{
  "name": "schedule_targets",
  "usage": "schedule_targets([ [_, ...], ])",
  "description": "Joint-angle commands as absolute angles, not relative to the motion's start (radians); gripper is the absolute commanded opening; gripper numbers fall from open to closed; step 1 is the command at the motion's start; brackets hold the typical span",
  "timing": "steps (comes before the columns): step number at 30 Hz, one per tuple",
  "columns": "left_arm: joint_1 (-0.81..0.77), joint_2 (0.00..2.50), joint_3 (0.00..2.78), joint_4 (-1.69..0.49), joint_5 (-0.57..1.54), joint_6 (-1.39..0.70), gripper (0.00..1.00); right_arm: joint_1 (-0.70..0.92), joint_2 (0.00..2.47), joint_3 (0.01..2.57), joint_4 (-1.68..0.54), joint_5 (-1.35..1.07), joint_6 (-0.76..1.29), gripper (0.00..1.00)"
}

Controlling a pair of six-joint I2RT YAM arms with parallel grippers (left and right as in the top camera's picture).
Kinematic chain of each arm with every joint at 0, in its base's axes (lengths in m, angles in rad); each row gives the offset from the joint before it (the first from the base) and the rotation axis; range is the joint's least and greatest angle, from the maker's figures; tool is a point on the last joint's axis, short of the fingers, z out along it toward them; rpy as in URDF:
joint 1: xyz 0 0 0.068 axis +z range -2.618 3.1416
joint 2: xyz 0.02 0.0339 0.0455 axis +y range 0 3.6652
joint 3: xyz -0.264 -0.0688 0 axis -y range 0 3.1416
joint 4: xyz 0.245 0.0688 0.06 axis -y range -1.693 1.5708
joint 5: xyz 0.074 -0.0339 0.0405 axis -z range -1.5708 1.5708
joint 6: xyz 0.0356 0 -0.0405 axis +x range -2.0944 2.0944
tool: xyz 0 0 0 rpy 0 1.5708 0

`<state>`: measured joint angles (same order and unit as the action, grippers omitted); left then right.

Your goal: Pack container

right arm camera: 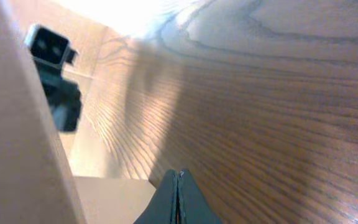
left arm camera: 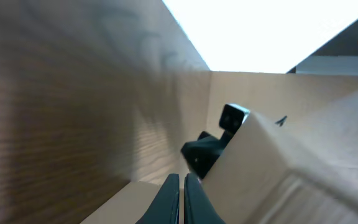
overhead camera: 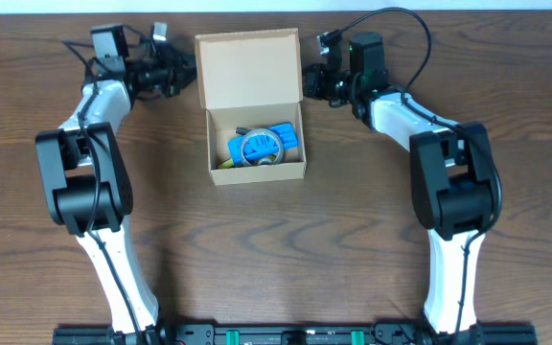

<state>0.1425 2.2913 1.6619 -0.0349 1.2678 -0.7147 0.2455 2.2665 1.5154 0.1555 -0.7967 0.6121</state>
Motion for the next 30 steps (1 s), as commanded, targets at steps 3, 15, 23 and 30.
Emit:
schedule_targets([
  [3,0.141,2.288,1.728,-0.128,1.292,-0.626,0.05,0.256,2.165,1.537,0.1,-0.803,0.503,0.01],
  [15,0.123,2.265,1.879,-0.779,1.033,-0.22,0.05,0.257,2.057,1.537,-0.064,-0.787,0.387,0.01],
  [23,0.123,2.262,2.083,-1.049,0.894,-0.13,0.05,0.288,1.992,1.537,-0.188,-0.779,0.293,0.01],
  [30,0.121,2.262,2.251,-1.249,0.722,-0.101,0.05,0.348,1.866,1.537,-0.398,-0.619,0.194,0.01],
])
